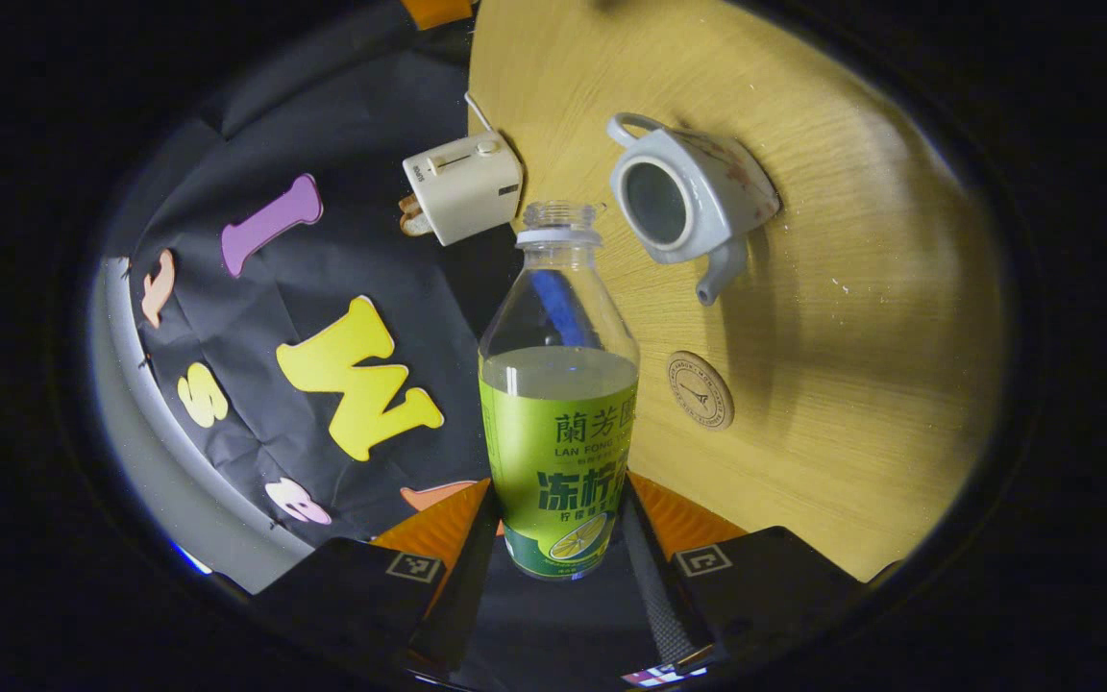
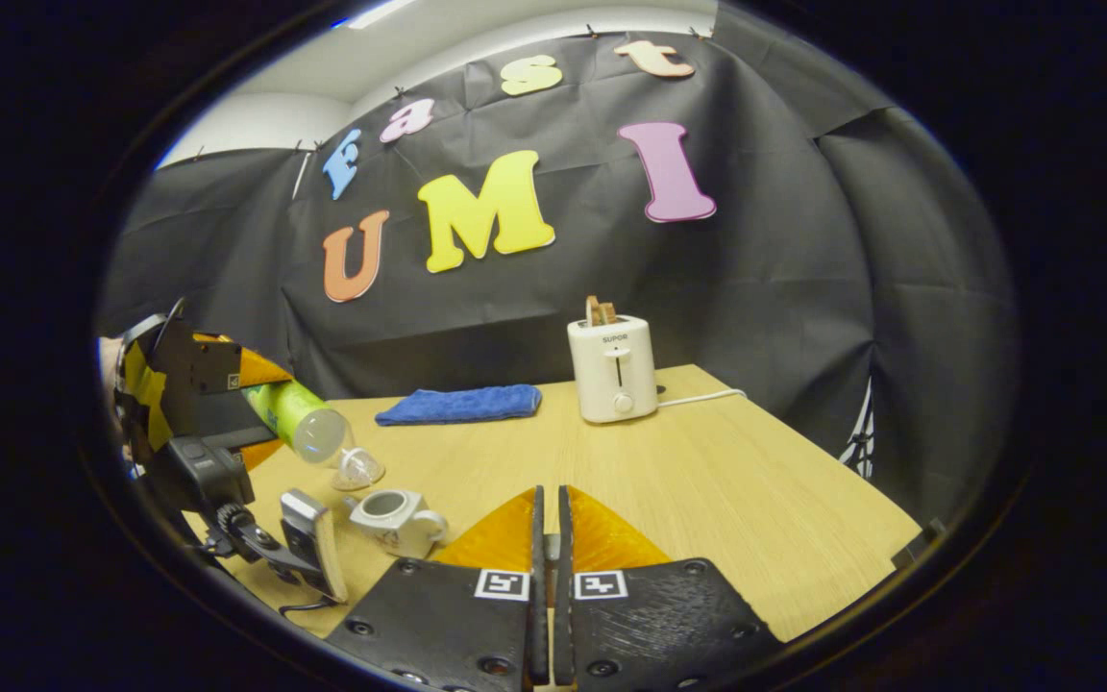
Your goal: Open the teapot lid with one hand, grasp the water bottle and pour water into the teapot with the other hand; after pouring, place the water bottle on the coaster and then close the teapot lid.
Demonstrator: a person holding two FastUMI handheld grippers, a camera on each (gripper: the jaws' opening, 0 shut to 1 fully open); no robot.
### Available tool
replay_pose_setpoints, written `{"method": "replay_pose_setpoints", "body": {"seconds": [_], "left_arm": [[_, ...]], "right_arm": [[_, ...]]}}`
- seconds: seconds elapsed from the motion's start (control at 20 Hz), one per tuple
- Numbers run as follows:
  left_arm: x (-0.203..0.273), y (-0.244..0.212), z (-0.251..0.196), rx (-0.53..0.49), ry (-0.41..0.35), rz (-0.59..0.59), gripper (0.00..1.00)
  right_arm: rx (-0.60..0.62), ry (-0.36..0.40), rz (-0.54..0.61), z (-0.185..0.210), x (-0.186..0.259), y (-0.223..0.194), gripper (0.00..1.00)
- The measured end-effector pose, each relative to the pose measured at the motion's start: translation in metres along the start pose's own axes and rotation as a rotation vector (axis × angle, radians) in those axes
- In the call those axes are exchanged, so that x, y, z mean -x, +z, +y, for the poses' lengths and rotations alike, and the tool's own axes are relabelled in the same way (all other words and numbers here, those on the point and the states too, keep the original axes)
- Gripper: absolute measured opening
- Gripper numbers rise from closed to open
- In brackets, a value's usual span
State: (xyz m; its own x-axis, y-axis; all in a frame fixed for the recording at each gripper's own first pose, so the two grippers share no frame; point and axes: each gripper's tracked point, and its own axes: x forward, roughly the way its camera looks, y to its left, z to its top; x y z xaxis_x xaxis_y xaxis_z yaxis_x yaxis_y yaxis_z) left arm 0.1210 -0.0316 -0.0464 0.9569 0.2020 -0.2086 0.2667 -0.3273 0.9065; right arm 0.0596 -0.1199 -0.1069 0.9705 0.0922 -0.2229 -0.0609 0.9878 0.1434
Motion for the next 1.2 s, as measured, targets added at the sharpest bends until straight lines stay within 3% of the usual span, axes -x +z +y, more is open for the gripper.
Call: {"method": "replay_pose_setpoints", "body": {"seconds": [0.45,0.75,1.2], "left_arm": [[0.016,0.009,-0.054,0.659,-0.290,-0.116,0.74],[0.037,0.002,-0.042,1.174,-0.257,-0.208,0.74],[0.049,-0.030,-0.039,1.740,-0.257,-0.252,0.75]], "right_arm": [[0.003,0.000,-0.031,0.015,0.006,0.023,0.02],[0.026,0.013,-0.043,0.036,0.009,0.035,0.02],[0.065,0.053,-0.086,0.075,0.018,0.051,0.02]]}}
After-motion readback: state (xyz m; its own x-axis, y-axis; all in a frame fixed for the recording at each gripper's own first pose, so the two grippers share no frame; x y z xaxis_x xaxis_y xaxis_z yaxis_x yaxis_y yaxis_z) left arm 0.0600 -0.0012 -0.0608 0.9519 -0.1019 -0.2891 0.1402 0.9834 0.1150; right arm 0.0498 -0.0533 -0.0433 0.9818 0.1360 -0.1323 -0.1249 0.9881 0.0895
